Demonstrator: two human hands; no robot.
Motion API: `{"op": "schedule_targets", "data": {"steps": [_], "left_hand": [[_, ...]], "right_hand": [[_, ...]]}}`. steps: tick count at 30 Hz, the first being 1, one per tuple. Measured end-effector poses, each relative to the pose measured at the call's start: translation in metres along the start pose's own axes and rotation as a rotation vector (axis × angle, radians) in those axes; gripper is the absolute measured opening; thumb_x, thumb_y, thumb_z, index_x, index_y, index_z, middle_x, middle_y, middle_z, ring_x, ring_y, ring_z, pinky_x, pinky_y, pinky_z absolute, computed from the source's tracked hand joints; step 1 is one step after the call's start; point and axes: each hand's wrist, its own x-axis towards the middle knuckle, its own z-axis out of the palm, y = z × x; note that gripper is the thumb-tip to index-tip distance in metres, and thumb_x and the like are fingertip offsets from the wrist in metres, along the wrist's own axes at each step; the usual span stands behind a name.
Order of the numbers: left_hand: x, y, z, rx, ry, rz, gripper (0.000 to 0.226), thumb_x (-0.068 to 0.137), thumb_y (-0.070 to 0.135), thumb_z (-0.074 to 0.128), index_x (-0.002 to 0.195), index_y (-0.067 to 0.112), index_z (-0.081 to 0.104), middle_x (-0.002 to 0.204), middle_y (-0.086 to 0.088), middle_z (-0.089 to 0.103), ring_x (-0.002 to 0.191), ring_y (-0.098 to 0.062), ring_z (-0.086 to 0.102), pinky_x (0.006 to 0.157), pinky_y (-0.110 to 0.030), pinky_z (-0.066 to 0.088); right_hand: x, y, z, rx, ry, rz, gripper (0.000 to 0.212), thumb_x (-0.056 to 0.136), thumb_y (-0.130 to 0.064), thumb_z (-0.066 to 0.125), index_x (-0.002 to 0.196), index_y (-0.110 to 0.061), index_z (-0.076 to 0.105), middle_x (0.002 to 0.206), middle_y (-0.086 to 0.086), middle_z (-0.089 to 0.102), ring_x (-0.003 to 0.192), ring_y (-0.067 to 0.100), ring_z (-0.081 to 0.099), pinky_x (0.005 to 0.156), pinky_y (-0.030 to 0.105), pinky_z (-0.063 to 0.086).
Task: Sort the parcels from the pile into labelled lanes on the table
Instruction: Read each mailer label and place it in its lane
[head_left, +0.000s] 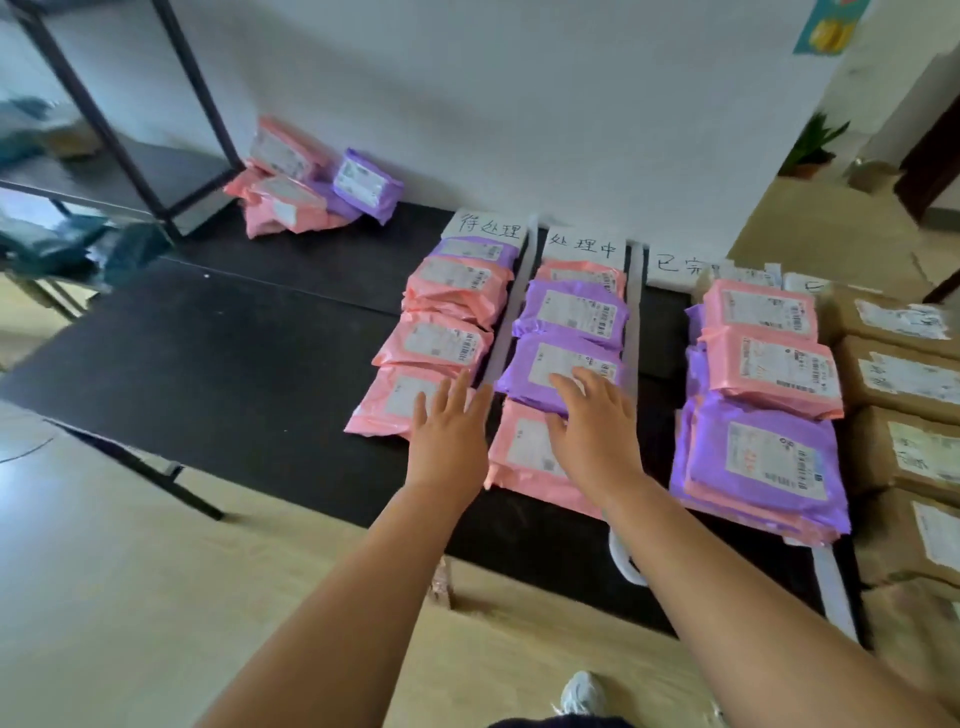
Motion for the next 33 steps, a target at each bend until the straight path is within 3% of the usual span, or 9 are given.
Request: {"op": "schedule_targets", "data": {"steps": [8,14,22,33], "left_hand": [[-0.049,-0.16,-0.036,0.039,0.032,-0.145,0.072,0.1,0.018,0.047,0.158,0.026,0.004,0.166,-0.004,0.001,0.153,-0.027,0.0,0.123,-0.049,0.005],[-0.061,-0.247,-0.063,0.015,0.057,-0.219,0.062,0.105,0.025,0.039,0.158,0.026,0.006,0.166,-0.004,0.003,0.153,-0.027,0.001,0.122,-0.049,0.004],[-0.022,-0.318,-0.087,-0.021,0.107,-0.242,0.061,0.105,0.023,0.04,0.158,0.025,0.009,0.166,-0.004,0.007,0.153,-0.028,0.003,0.122,-0.049,0.005],[0.101,-0.419,-0.118,0.056,0.073,-0.211,0.061,0.105,0.023,0.039,0.158,0.023,0.01,0.165,-0.004,0.009,0.152,-0.027,0.006,0.123,-0.048,0.009]], "right_hand": [[-0.009,-0.167,0.045,0.048,-0.018,-0.13,0.05,0.095,-0.028,0.062,0.142,-0.026,0.046,0.147,0.003,0.045,0.139,0.026,0.038,0.116,0.045,0.03],[-0.004,-0.254,0.06,0.095,-0.019,-0.161,0.049,0.099,-0.027,0.057,0.146,-0.026,0.043,0.152,0.002,0.041,0.142,0.024,0.034,0.119,0.044,0.027],[0.056,-0.318,0.084,0.064,-0.026,-0.207,0.052,0.098,-0.029,0.06,0.147,-0.025,0.044,0.155,0.004,0.039,0.145,0.023,0.033,0.118,0.042,0.028],[0.209,-0.389,0.121,0.097,-0.047,-0.194,0.053,0.097,-0.029,0.061,0.147,-0.024,0.044,0.152,0.005,0.042,0.141,0.023,0.039,0.117,0.043,0.031]]}}
